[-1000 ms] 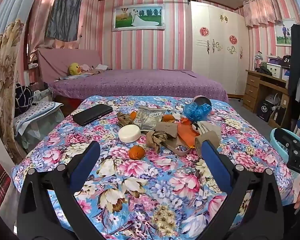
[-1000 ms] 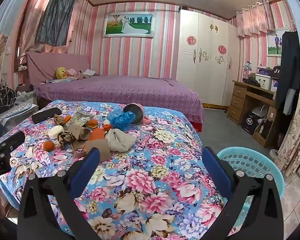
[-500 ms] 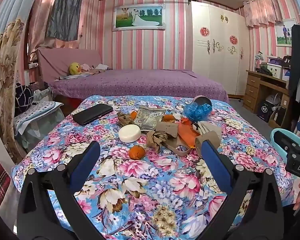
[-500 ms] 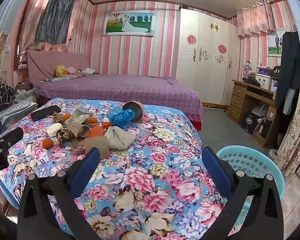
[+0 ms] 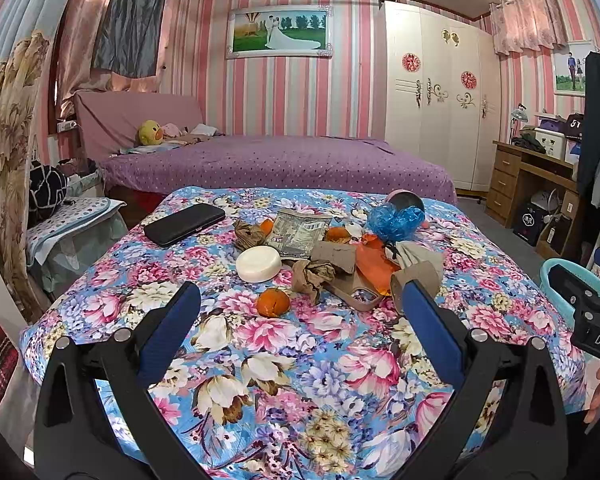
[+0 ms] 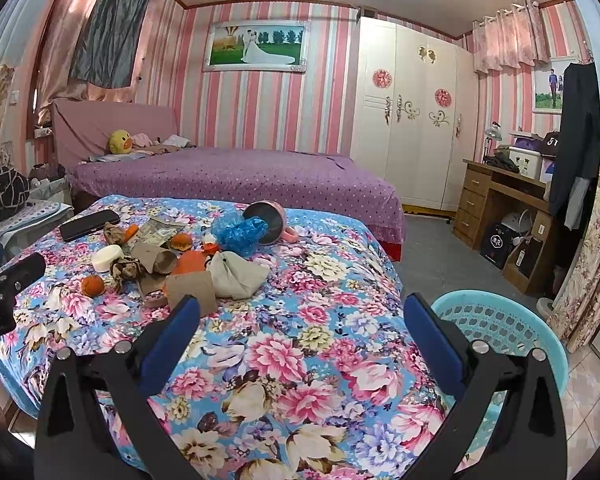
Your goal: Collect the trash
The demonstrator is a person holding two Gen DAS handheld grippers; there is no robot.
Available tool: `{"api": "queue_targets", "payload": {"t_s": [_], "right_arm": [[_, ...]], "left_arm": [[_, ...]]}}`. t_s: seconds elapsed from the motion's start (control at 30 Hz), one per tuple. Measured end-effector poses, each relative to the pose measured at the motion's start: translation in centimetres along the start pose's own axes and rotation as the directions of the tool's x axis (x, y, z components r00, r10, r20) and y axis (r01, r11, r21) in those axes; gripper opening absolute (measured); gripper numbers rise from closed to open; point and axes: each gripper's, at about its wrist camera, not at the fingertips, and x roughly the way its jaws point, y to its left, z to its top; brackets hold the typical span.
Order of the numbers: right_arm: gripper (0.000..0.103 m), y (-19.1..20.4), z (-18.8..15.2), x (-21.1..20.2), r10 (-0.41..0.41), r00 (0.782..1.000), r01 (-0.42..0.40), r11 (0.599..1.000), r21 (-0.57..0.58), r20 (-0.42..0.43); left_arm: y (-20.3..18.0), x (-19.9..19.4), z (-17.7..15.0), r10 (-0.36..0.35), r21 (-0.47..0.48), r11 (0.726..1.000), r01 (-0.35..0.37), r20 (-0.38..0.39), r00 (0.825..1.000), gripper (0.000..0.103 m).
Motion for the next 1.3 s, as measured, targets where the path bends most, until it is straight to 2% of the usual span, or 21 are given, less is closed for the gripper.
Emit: {"api": "queue_targets", "payload": {"t_s": [1.3], "right_arm": [[0.099, 0.03, 0.13, -0.01, -0.009, 1.0, 0.009, 1.0, -0.01, 0.0]], "left_arm": [[0.2, 0.07, -0.05, 0.002, -0.002, 1.0, -0.002, 0.004, 1.0, 0.098]]}}
